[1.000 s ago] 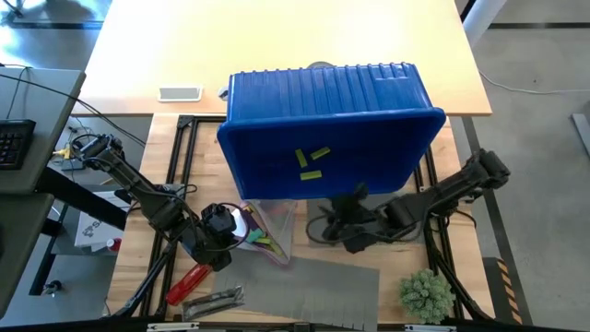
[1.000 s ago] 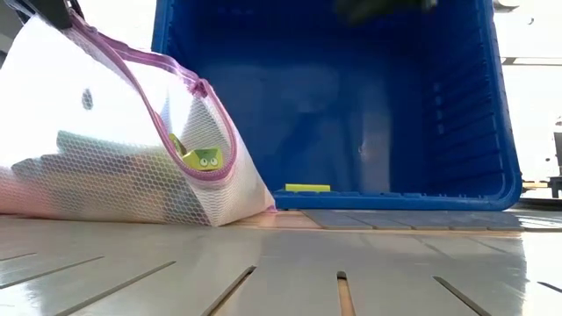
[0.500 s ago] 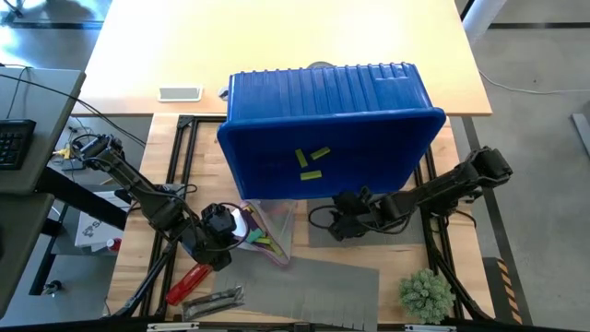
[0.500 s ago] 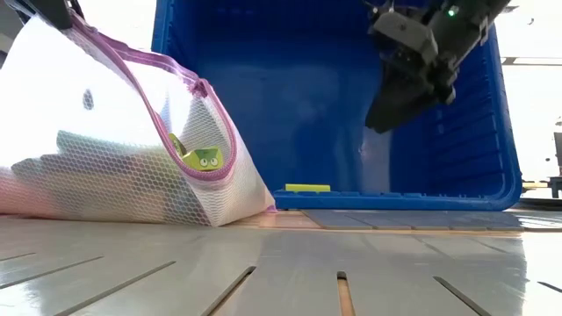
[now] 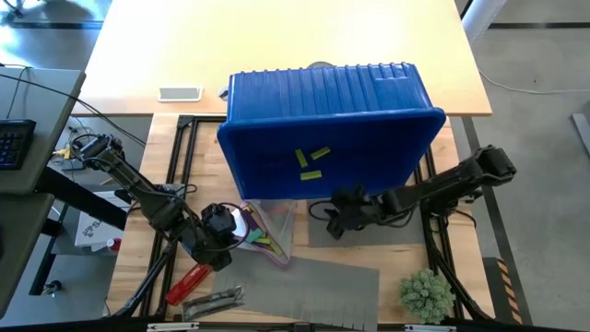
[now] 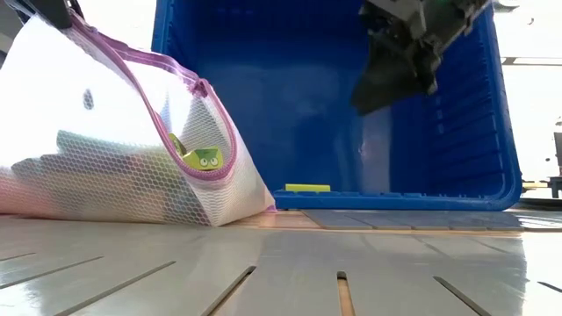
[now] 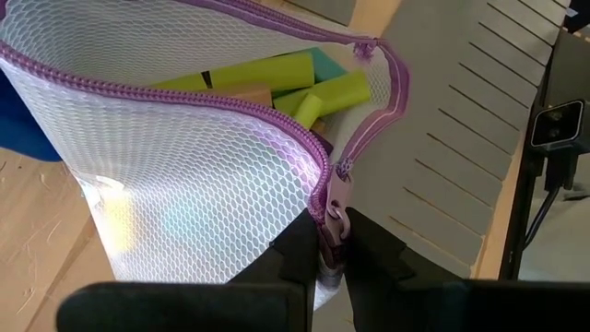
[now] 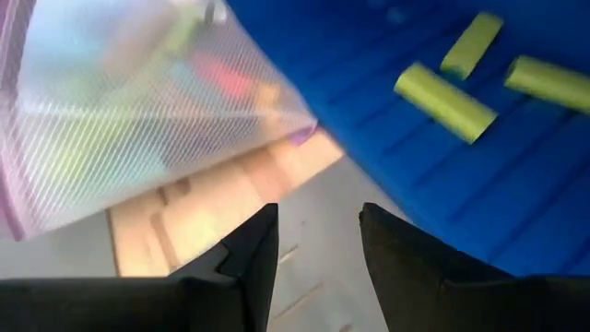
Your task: Sort blocks
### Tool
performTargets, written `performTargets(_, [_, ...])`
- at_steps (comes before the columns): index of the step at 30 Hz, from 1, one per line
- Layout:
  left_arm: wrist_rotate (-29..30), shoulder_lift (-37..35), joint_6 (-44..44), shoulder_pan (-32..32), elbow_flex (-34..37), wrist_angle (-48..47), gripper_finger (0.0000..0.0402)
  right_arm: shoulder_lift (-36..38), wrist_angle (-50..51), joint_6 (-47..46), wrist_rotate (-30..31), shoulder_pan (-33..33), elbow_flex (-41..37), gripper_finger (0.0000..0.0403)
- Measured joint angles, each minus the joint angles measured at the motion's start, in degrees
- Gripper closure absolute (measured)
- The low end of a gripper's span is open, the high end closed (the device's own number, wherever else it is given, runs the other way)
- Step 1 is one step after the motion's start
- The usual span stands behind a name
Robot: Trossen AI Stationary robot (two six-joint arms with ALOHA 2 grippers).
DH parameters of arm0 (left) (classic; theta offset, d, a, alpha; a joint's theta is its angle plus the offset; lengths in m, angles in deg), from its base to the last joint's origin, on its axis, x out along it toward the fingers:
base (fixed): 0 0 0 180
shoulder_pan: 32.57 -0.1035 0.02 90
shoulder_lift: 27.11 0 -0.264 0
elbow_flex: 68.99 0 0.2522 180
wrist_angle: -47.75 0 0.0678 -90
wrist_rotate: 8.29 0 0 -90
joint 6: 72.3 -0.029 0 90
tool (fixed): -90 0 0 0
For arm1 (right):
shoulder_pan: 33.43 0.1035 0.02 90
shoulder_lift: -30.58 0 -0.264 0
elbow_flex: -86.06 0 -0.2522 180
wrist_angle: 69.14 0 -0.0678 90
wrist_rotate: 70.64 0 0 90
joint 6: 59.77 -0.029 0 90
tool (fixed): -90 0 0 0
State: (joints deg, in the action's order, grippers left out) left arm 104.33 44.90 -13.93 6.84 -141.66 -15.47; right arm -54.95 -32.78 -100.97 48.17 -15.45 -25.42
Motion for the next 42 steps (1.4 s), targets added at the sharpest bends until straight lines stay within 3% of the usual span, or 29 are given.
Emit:
performTargets(18, [0.03, 0.00, 0.00, -0.02, 0.00, -0.01, 0.0378, 2.27, 2.62, 24.37, 2.36, -3.84, 0.59, 0.0263])
performTargets(24, [0.05, 0.00, 0.00, -0.02, 0.00, -0.02, 0.0378, 1.31, 1.50, 29.75, -6.65, -12.86, 0.59, 0.0263])
performTargets(31, [0.03, 0.00, 0.00, -0.02, 0.00, -0.02, 0.0378, -8.17, -10.94, 47.40, -17.59, -18.33, 0.61, 0.0263])
performTargets(35, [0.01, 0.00, 0.00, 0.00, 0.00, 0.00, 0.0378, -12.95, -19.18, 49.23, -25.98, -23.39, 0.59, 0.0263])
performTargets(42, [0.01, 0.00, 0.00, 0.00, 0.00, 0.00, 0.0378, -13.84, -23.19, 54.67, -33.75, -31.22, 0.63, 0.0263])
